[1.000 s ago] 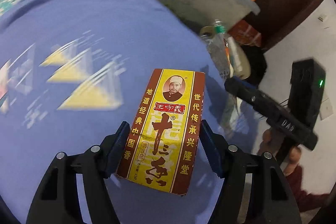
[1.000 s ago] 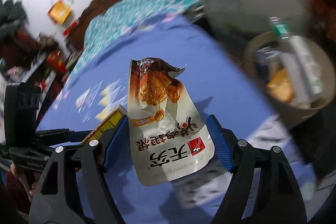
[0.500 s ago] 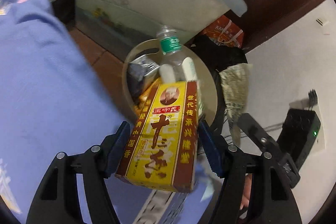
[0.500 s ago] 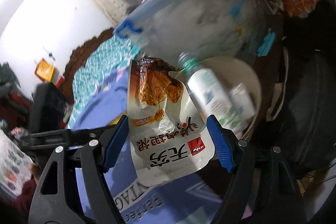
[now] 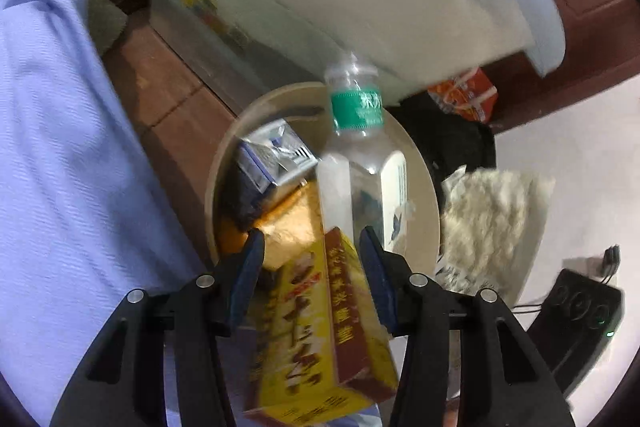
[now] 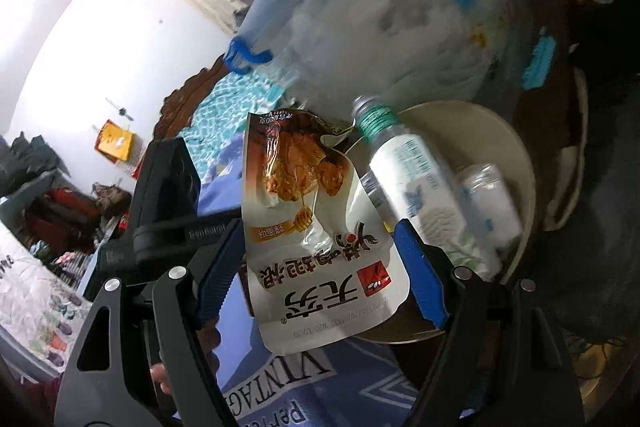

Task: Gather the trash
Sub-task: 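Carry the spice box and wrapper to the bin and release both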

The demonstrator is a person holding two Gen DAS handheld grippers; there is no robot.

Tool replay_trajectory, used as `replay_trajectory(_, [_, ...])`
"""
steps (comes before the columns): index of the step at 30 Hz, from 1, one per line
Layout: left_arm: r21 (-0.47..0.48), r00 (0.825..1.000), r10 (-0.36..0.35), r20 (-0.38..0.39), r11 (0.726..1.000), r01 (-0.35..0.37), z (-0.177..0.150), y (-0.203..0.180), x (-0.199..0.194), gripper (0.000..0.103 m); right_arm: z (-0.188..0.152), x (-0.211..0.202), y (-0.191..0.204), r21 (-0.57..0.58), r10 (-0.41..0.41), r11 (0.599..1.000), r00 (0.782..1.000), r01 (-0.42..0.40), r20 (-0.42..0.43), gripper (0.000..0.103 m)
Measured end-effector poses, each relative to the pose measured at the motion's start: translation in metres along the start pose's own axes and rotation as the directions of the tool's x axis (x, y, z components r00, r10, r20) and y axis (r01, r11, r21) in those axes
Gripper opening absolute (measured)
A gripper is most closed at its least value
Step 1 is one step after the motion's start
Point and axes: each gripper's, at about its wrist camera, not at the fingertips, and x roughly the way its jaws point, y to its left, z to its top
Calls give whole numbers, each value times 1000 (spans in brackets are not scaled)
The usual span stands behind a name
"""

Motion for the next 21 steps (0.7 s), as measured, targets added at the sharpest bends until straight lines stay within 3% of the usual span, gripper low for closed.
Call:
replay_trajectory(7, [-1,996,-49,77,999,50,-10,24,-49,48,-17,12,-11,76,61,996,996,-56,-67,76])
replay_trajectory(9, [16,996,-46,75,999,44,-17,28,-52,48,-18,28,-15,82,8,997,995,0,-95,77])
replay_trajectory(14, [10,1000,-27,8,1000,27,-27,22,-29,47,-3,45,9,-23,-152,988,988,151,-36,84])
replay_trajectory(21, [28,999,-45,3,999,45,-30,10,-29,43,-6,20,21,-93,-207,972,975,214,74,90])
